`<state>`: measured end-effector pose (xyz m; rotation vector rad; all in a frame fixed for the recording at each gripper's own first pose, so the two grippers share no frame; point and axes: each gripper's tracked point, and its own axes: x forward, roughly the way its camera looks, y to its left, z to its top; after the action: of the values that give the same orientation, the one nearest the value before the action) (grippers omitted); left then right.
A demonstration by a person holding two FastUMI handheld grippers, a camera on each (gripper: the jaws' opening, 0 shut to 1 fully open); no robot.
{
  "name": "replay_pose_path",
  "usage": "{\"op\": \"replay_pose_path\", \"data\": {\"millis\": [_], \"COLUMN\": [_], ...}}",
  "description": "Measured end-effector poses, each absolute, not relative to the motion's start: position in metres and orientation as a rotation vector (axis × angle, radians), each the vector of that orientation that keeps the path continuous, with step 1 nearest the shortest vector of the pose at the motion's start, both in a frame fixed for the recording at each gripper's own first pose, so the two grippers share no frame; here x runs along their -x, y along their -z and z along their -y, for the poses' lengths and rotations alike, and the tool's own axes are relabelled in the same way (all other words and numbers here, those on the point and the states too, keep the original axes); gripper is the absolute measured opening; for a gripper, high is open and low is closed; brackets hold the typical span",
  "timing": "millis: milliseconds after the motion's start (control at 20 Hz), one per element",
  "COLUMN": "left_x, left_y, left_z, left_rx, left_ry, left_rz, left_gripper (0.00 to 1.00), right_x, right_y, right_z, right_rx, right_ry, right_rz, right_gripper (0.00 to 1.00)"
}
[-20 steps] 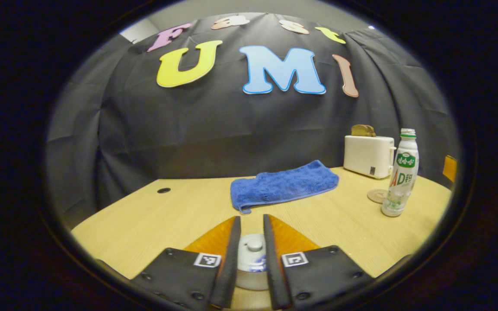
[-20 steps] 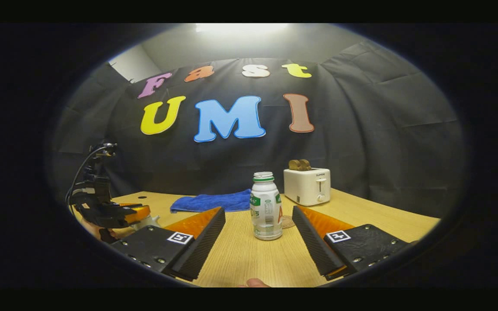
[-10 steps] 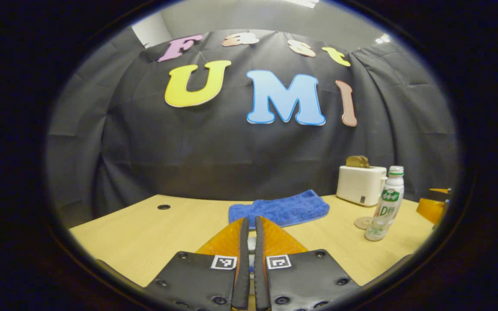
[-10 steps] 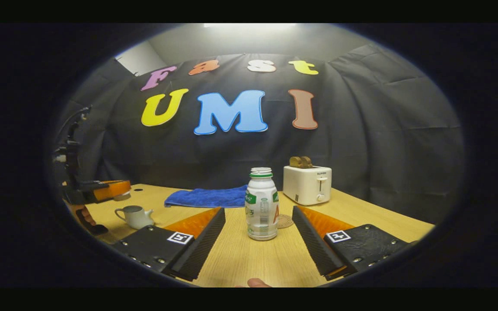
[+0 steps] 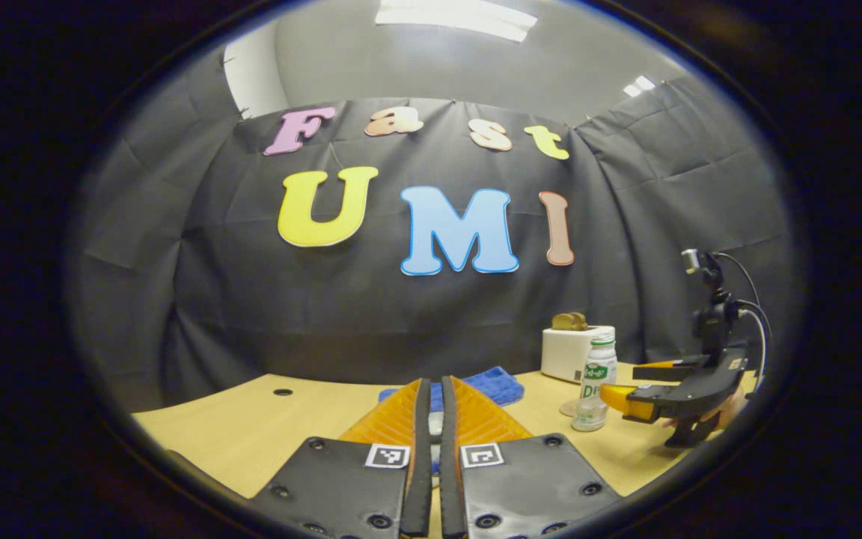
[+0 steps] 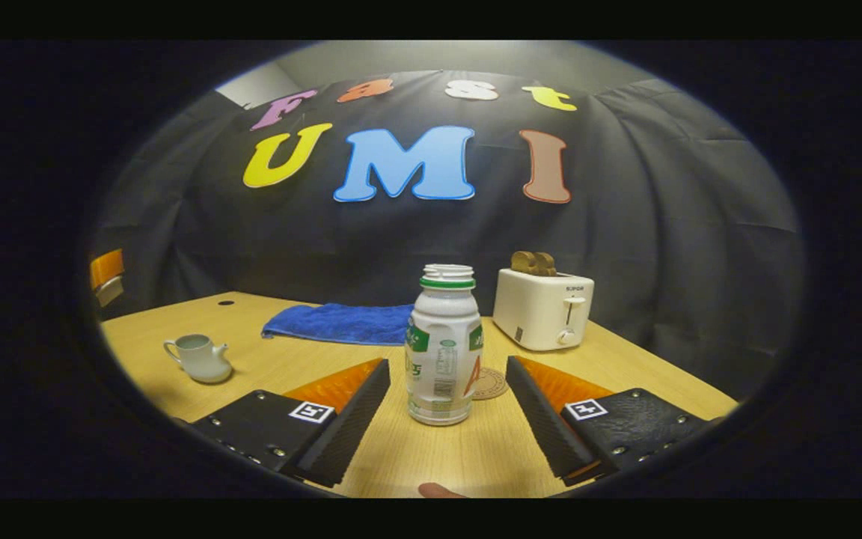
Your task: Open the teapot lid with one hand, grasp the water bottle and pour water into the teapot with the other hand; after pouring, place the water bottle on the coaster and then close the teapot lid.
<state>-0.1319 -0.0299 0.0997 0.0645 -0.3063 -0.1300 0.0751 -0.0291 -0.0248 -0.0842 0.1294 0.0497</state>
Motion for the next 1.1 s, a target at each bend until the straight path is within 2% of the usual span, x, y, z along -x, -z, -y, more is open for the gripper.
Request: {"op": "replay_pose_path", "data": {"millis": [100,150,250,350,400,500,550,600,650,700,850,900,1000,1050,1100], "left_x": [0.131,0.13,0.128,0.127,0.127,0.13,0.132,0.132,0.132,0.132,0.133,0.135,0.139,0.142,0.144], "left_y": [-0.09,-0.085,-0.083,-0.08,-0.079,-0.084,-0.087,-0.09,-0.09,-0.091,-0.086,-0.086,-0.089,-0.088,-0.087], "left_z": [0.03,0.029,0.02,0.016,0.018,0.016,0.017,0.018,0.018,0.018,0.02,0.021,0.022,0.021,0.021], "left_rx": [-0.044,-0.027,0.0,0.019,0.015,0.012,0.009,0.005,0.001,-0.002,0.004,0.004,-0.003,-0.009,-0.009], "left_ry": [0.141,0.144,0.132,0.132,0.141,0.142,0.144,0.147,0.146,0.147,0.156,0.159,0.161,0.16,0.161], "left_rz": [0.281,0.27,0.263,0.258,0.251,0.258,0.266,0.273,0.279,0.275,0.266,0.266,0.274,0.277,0.279], "left_gripper": [0.11,0.15,0.15,0.11,0.14,0.14,0.11,0.14,0.11,0.14,0.14,0.14,0.11,0.15,0.11], "right_x": [-0.086,-0.093,-0.102,-0.107,-0.11,-0.114,-0.117,-0.12,-0.124,-0.13,-0.138,-0.14,-0.139,-0.137,-0.136], "right_y": [0.031,0.035,0.041,0.046,0.051,0.06,0.055,0.051,0.05,0.052,0.051,0.052,0.052,0.051,0.052], "right_z": [0.031,0.034,0.034,0.03,0.029,0.024,0.023,0.023,0.025,0.026,0.029,0.031,0.031,0.031,0.031], "right_rx": [0.12,0.132,0.141,0.156,0.16,0.131,0.126,0.139,0.164,0.18,0.151,0.126,0.077,0.057,0.048], "right_ry": [-0.043,-0.037,-0.038,-0.04,-0.038,-0.047,-0.042,-0.031,-0.017,-0.012,0.003,0.013,0.017,0.017,0.014], "right_rz": [-0.141,-0.158,-0.175,-0.19,-0.204,-0.24,-0.228,-0.212,-0.203,-0.202,-0.205,-0.2,-0.196,-0.197,-0.197], "right_gripper": [0.96,0.96,0.95,0.95,0.95,0.95,0.95,0.95,0.95,0.95,0.94,0.87,0.82,0.82,0.78]}}
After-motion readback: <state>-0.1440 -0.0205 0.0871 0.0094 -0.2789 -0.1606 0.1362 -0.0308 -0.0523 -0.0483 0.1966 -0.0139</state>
